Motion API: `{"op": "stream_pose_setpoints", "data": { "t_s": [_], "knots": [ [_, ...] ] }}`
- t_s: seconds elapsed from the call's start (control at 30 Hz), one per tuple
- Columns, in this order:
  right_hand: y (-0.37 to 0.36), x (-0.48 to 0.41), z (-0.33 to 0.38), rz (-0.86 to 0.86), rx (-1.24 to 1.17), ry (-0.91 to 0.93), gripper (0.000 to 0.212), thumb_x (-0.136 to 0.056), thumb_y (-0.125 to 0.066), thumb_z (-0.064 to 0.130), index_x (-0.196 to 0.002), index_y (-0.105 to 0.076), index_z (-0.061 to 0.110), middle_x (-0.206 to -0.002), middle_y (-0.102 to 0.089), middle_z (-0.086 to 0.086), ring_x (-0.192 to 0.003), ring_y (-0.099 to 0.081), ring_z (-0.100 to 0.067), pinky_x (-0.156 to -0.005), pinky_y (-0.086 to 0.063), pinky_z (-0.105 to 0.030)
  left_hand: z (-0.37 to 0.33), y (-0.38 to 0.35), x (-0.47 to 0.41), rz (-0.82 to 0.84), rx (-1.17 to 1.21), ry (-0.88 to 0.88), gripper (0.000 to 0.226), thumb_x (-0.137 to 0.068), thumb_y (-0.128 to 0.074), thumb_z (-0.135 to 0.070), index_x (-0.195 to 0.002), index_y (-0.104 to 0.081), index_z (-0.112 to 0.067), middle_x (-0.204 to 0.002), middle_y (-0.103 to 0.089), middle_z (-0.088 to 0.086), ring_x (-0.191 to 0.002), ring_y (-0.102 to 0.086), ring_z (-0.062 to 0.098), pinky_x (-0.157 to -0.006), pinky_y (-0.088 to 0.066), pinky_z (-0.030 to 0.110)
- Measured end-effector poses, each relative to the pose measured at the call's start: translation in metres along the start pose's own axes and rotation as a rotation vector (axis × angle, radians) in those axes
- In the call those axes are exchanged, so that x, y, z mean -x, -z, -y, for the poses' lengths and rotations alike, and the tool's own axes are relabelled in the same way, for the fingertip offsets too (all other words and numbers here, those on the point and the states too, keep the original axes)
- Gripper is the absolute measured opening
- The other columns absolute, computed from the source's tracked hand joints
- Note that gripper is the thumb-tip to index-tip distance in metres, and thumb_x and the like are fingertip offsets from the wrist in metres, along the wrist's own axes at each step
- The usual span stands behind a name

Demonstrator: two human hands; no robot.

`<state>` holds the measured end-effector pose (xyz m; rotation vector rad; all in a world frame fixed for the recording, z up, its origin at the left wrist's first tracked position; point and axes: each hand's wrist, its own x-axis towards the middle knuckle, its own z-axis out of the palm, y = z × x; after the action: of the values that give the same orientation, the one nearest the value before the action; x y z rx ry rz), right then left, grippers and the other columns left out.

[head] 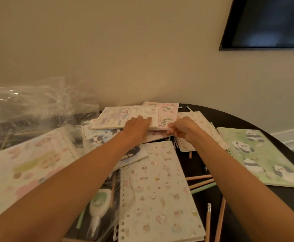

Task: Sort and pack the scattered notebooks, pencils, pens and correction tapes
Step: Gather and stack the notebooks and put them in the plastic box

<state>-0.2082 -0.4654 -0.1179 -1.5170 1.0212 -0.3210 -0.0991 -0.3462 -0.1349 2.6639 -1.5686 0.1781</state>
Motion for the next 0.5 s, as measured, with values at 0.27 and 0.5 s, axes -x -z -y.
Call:
{"op": "stream_pose_setpoints", "data": {
  "t_s": [0.27, 0.5],
  "knots": [
    [0.025, 0.002, -0.005, 0.236, -0.193, 0.083, 0.024, -0.098, -0.042, 0.013, -0.109, -0.062, 0.005, -0.072, -0.07, -0.006, -0.057, -0.062, -0.008, -0.053, -0.048, -0.018, -0.008, 0.001, -0.01, -0.004, -0.016, -0.156, 0.056, -0.091, -0.048, -0.042, -0.139, -0.028, -0.019, -0.127, -0.045, 0.01, -0.11, -0.047, 0.028, -0.077, -0.037, 0.034],
    [0.033, -0.029, -0.011, -0.306, 0.178, 0.06, 0.032, -0.091, -0.048, 0.013, -0.121, -0.055, 0.004, -0.123, -0.056, -0.012, -0.11, -0.051, -0.024, -0.089, -0.04, -0.034, -0.017, 0.01, -0.011, -0.15, -0.203, -0.179, 0.046, -0.093, -0.044, -0.007, -0.136, -0.029, -0.005, -0.11, -0.056, 0.014, -0.093, -0.054, 0.029, -0.066, -0.032, 0.031]
  ]
}}
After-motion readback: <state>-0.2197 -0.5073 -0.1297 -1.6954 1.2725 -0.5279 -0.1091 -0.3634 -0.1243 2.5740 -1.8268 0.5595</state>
